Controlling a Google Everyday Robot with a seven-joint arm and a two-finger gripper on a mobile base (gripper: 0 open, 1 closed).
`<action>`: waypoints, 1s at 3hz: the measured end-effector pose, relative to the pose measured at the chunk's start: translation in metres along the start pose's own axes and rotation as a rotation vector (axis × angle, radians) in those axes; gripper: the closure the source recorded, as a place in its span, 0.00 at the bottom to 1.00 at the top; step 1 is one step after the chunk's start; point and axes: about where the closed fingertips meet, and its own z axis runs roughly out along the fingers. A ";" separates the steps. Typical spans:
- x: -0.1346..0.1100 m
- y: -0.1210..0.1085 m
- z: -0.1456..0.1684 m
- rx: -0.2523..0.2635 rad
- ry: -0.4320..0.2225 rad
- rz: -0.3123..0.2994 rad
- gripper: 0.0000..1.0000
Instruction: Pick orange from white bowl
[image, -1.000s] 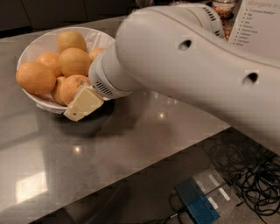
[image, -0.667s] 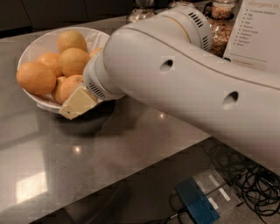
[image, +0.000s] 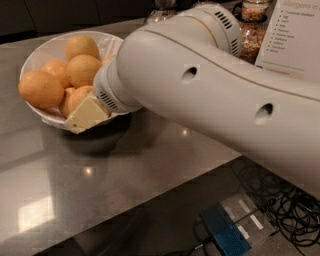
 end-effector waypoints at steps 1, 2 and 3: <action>-0.001 0.005 0.004 -0.033 -0.005 -0.012 0.00; -0.001 0.006 0.004 -0.033 -0.006 -0.013 0.18; -0.001 0.006 0.004 -0.033 -0.006 -0.013 0.42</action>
Offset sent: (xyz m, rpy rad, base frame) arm -0.0010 0.0048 -0.0026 0.0030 0.0085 0.0271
